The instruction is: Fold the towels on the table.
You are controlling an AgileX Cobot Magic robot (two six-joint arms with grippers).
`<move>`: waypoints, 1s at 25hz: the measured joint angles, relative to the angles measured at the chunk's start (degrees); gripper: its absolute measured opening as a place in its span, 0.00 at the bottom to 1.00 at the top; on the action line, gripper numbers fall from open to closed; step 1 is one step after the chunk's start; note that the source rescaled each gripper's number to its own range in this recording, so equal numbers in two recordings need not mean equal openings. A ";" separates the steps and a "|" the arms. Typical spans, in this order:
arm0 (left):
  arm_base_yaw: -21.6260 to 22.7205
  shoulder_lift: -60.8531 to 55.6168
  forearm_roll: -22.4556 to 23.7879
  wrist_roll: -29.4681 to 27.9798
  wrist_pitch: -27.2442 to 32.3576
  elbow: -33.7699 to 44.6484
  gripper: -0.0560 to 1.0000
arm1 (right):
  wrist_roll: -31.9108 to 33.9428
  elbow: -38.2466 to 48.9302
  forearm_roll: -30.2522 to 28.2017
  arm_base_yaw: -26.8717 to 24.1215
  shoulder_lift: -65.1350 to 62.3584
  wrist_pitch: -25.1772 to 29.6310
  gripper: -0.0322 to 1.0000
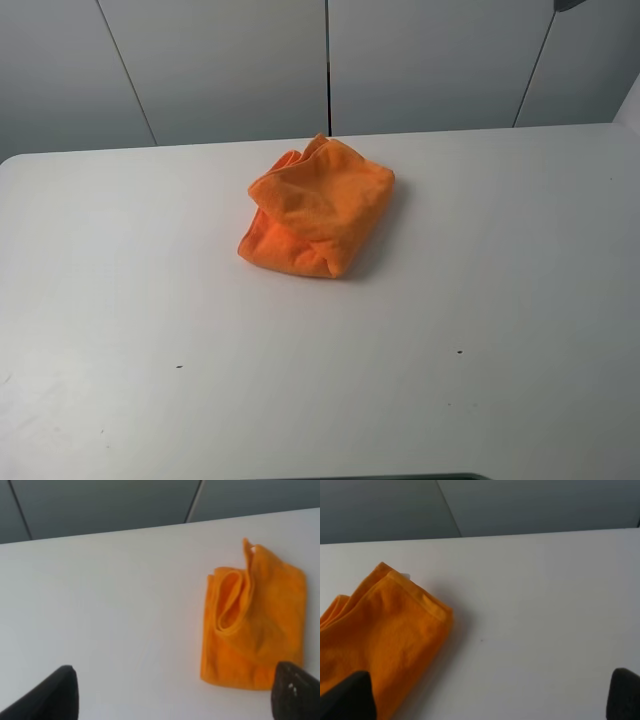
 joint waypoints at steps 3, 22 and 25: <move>0.00 -8.68 -1.51 0.38 -2.53 6.82 1.00 | 0.17 3.99 -0.32 0.00 -9.83 0.11 1.00; 0.00 -48.45 11.09 -4.85 6.25 23.34 1.00 | 3.16 20.83 -6.46 0.00 -53.13 17.54 1.00; 0.00 -52.80 12.89 -4.85 7.57 23.67 1.00 | 4.08 23.56 -7.09 0.00 -57.29 18.65 1.00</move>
